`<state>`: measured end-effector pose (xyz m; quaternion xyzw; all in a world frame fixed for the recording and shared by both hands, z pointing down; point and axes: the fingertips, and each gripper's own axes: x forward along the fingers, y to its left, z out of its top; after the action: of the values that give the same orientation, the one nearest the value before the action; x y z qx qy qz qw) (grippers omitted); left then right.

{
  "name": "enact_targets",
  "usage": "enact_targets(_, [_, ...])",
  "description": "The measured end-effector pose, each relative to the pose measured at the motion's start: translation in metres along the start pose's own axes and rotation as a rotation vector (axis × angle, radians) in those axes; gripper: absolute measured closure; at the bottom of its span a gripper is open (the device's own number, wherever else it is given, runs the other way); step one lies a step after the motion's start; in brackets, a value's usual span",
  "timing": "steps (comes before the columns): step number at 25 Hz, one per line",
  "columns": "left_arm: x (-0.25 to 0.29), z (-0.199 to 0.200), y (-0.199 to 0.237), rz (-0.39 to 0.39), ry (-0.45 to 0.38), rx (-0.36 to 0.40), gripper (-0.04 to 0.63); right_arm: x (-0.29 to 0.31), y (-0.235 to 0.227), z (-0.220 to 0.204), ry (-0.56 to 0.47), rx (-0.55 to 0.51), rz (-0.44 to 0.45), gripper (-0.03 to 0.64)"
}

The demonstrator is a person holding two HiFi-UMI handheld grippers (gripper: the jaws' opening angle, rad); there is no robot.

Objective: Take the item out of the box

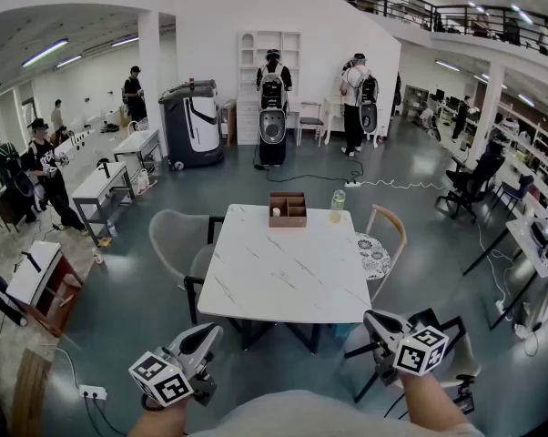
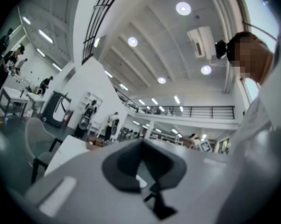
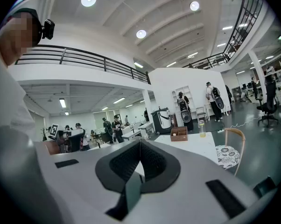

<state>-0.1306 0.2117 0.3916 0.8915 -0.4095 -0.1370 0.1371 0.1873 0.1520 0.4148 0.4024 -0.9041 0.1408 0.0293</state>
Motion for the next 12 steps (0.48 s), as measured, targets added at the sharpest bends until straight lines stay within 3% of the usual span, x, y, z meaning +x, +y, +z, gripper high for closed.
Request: enact_targets(12, [0.011,0.000,-0.011,-0.013,0.010,0.012,0.594,-0.007,-0.006,0.001,-0.002,-0.011,0.007,0.609])
